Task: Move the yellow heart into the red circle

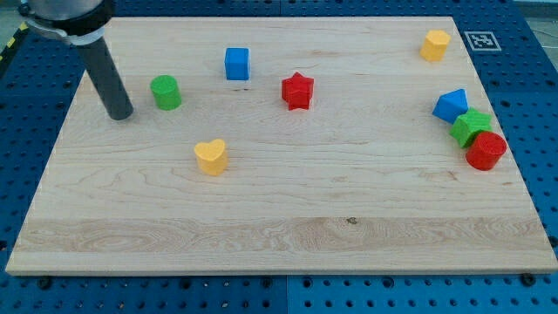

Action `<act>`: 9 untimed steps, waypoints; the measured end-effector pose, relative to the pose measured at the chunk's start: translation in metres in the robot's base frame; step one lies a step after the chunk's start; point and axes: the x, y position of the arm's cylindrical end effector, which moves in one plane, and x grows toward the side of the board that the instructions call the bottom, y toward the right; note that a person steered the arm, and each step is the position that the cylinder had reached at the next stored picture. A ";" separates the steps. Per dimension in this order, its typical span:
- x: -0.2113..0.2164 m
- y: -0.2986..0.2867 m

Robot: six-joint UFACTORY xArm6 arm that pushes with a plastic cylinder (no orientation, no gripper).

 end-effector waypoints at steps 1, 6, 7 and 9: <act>0.000 -0.013; 0.005 0.006; 0.009 0.022; 0.026 0.032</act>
